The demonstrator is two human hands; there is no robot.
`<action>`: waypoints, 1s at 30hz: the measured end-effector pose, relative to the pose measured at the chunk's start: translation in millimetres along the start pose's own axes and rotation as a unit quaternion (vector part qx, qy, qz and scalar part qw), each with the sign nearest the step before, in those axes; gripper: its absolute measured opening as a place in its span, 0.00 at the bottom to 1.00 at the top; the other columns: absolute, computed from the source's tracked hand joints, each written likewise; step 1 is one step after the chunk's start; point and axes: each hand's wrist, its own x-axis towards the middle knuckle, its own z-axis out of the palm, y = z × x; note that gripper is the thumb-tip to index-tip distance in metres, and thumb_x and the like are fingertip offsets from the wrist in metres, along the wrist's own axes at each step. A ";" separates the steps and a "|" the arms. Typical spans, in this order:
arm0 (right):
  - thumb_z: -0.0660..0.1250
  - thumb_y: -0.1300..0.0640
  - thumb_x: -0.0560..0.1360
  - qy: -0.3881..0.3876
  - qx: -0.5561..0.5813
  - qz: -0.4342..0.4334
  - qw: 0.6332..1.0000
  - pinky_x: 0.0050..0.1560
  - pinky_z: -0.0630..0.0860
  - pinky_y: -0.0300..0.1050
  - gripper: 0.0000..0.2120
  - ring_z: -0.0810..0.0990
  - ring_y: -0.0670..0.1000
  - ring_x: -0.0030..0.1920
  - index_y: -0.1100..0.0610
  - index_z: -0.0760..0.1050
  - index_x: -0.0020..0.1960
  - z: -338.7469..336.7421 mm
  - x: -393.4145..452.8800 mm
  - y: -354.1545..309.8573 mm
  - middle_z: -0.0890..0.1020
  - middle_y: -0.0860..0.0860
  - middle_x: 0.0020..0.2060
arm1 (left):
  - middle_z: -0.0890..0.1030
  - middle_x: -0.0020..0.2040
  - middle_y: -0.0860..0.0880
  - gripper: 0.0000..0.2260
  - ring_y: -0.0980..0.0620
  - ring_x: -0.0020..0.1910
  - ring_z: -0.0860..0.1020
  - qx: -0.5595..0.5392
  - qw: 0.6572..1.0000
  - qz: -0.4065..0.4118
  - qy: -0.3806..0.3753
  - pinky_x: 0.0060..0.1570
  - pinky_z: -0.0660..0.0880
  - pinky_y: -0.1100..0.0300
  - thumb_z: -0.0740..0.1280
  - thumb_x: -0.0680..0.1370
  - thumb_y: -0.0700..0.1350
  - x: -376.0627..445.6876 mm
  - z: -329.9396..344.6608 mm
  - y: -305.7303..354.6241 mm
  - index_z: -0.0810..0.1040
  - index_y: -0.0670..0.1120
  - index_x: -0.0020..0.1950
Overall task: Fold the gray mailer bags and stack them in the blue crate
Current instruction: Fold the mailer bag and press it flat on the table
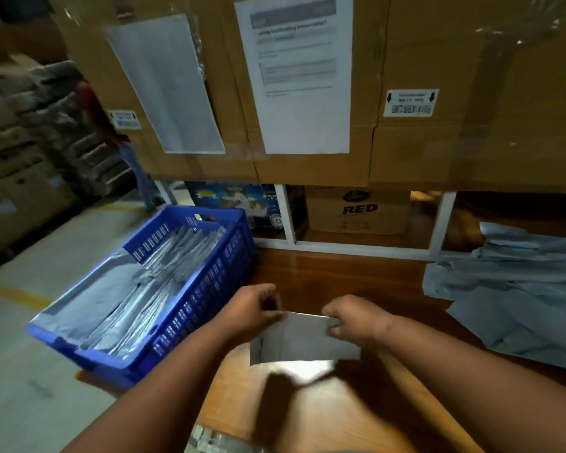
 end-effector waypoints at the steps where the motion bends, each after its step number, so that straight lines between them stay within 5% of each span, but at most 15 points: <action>1: 0.71 0.50 0.81 -0.007 0.007 -0.006 1.000 0.48 0.76 0.49 0.05 0.79 0.49 0.47 0.48 0.79 0.48 -9.3 6.1 -2.6 0.80 0.46 0.47 | 0.83 0.46 0.55 0.06 0.59 0.45 0.82 0.006 1.000 0.004 0.017 0.46 0.82 0.58 0.76 0.79 0.49 -4.8 -17.5 -6.7 0.80 0.55 0.47; 6: 0.71 0.52 0.82 0.013 0.019 -0.060 0.998 0.48 0.75 0.42 0.06 0.79 0.42 0.49 0.42 0.79 0.49 -77.6 42.3 -41.6 0.81 0.43 0.48 | 0.82 0.39 0.55 0.09 0.62 0.39 0.79 0.044 0.991 -0.008 0.127 0.41 0.75 0.62 0.79 0.76 0.44 -31.0 -91.6 -43.5 0.80 0.51 0.44; 16: 0.63 0.47 0.82 0.129 -0.129 -0.179 0.967 0.49 0.81 0.55 0.08 0.81 0.51 0.46 0.43 0.78 0.46 -184.3 157.2 -219.3 0.82 0.44 0.45 | 0.85 0.38 0.57 0.05 0.59 0.39 0.83 0.075 0.944 -0.097 0.307 0.46 0.80 0.57 0.78 0.75 0.43 -105.9 -214.5 -139.4 0.84 0.52 0.42; 26: 0.61 0.52 0.84 0.125 -0.207 -0.238 0.941 0.45 0.69 0.48 0.11 0.79 0.59 0.51 0.49 0.82 0.52 -132.5 307.1 -361.7 0.74 0.50 0.48 | 0.86 0.42 0.54 0.01 0.48 0.45 0.83 0.146 0.903 -0.236 0.329 0.46 0.80 0.54 0.73 0.74 0.47 -157.3 -253.1 -267.5 0.84 0.53 0.45; 30: 0.62 0.54 0.83 0.078 -0.233 -0.224 0.943 0.45 0.75 0.49 0.09 0.81 0.61 0.51 0.51 0.81 0.51 -100.2 359.5 -388.8 0.78 0.53 0.48 | 0.85 0.43 0.54 0.03 0.47 0.46 0.83 0.128 0.897 -0.273 0.323 0.46 0.81 0.53 0.71 0.73 0.48 -155.6 -252.2 -315.5 0.84 0.53 0.45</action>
